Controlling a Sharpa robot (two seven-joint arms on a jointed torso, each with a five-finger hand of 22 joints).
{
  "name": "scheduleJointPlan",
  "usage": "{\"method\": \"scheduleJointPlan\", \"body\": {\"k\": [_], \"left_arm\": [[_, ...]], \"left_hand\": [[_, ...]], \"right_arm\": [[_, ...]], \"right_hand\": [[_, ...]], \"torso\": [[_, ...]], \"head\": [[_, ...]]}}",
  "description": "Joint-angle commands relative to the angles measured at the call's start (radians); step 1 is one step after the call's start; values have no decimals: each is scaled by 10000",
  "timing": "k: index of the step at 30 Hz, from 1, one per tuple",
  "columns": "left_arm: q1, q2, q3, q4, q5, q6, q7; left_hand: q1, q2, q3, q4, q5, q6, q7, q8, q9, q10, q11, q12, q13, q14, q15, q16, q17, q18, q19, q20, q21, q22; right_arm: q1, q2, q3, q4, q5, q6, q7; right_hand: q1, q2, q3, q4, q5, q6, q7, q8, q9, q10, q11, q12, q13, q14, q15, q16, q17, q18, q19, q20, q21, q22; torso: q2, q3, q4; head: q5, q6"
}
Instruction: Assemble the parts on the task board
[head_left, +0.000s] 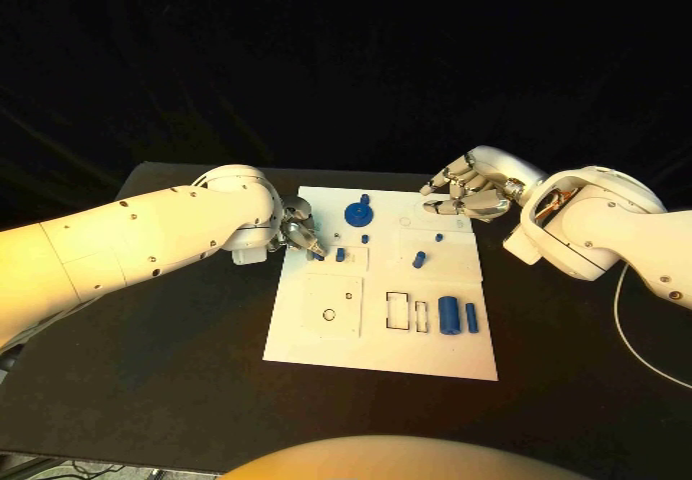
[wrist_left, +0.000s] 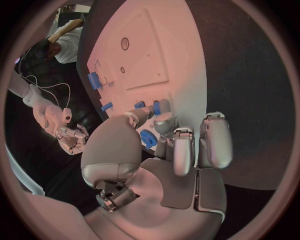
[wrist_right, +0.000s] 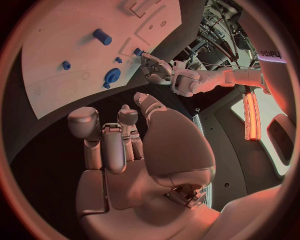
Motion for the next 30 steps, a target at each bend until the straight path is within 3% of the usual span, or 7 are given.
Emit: {"method": "scheduleJointPlan", "body": {"k": [1,10,23,30], "left_arm": [[-55,72,-43,-19,19,381,-350],[-55,169,-45,-62,22,315,-535],[-55,220,-45,-104,23,197,-614],[-55,194,-43,-112,23,304,-676]], "left_hand": [[-238,19,-290,180,-27,206,-108,-67,-31,102,-2,61,67,1032,-71,24,2634,-126,125,-36,41,769],[-503,-1,-1027,445,-30,378,-156,-161,-41,186,-43,165,221,1032,-108,24,2634,-151,182,-74,123,871],[-624,75,-1552,690,-30,552,-203,-192,-25,304,-82,278,374,1032,-138,24,2634,-182,250,-103,231,988],[-735,-47,-2323,937,-38,658,-223,-241,-4,321,-99,226,343,1032,-151,24,2634,-191,267,-114,246,1029]], "right_arm": [[-7,2,1,17,-21,97,8],[-7,-5,1,24,-16,102,3],[-7,11,1,1,-4,108,11],[-7,11,0,-4,23,121,14]], "right_hand": [[-7,-27,-1,66,31,49,-1,40,-12,-66,18,-20,-8,557,-71,-56,217,16,-78,14,-43,-14],[-21,-26,-2,79,38,50,-1,41,-12,-67,19,-23,-13,557,-70,-57,217,16,-79,15,-46,-17],[-38,-27,-5,96,47,51,-1,43,-12,-64,19,-22,-14,558,-69,-57,218,16,-79,16,-48,-20],[-53,-31,-9,110,54,50,-1,43,-13,-65,20,-25,-18,557,-69,-63,210,17,-81,17,-52,-27]], "torso": [[3,-3,3],[1,-4,5],[4,-8,-1],[-1,-13,9]], "head": [[-8,-11],[-13,-32],[-9,-37],[-17,-65]]}}
